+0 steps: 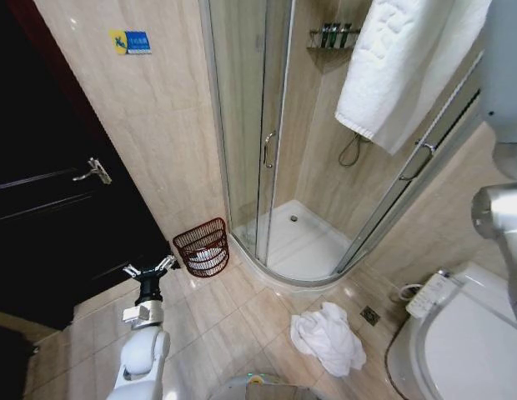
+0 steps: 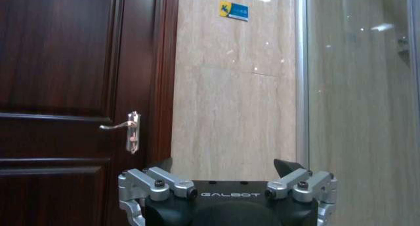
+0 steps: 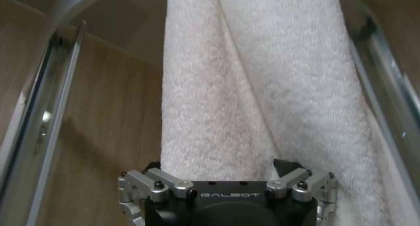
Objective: Discard the used towel into the hamper.
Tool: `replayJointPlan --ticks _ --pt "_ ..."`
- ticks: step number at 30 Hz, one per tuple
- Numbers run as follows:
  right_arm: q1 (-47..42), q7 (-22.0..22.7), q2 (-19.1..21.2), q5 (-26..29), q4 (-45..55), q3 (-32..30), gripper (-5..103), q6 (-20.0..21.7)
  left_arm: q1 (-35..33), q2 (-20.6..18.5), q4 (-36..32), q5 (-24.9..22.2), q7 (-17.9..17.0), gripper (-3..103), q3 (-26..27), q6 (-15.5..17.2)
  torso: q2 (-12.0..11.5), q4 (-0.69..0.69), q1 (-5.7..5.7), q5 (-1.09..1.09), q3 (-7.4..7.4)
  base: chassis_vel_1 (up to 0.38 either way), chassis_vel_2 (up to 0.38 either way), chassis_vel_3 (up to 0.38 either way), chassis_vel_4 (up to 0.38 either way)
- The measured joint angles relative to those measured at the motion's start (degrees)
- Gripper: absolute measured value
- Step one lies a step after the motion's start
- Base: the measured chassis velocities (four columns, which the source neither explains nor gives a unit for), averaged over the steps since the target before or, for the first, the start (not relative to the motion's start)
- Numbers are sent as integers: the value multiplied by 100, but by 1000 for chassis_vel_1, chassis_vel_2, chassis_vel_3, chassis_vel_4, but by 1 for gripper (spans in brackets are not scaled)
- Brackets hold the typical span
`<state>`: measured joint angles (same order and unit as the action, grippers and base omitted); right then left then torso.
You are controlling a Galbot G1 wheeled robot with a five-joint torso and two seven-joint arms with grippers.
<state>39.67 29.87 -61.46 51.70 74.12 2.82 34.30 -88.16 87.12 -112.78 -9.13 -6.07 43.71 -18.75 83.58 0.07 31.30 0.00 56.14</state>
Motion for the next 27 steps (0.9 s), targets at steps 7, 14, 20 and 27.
replayJointPlan --ticks 7,14,20,27 --pt "48 115 21 501 7 24 84 50 45 -114 24 -103 -2 100 15 -35 0 0 0 0 0 0 0 0 0" --pt "65 117 92 542 39 155 62 72 43 -222 15 -227 -4 100 39 -61 0 0 0 0 0 0 0 0 0" --pt "-37 35 146 457 113 201 35 38 116 -259 8 -264 -4 100 96 -63 0 0 0 1 0 0 0 0 0" --pt "-170 -50 187 380 226 168 14 -15 141 -198 19 -252 -69 100 107 -104 0 0 0 0 0 0 0 0 0"
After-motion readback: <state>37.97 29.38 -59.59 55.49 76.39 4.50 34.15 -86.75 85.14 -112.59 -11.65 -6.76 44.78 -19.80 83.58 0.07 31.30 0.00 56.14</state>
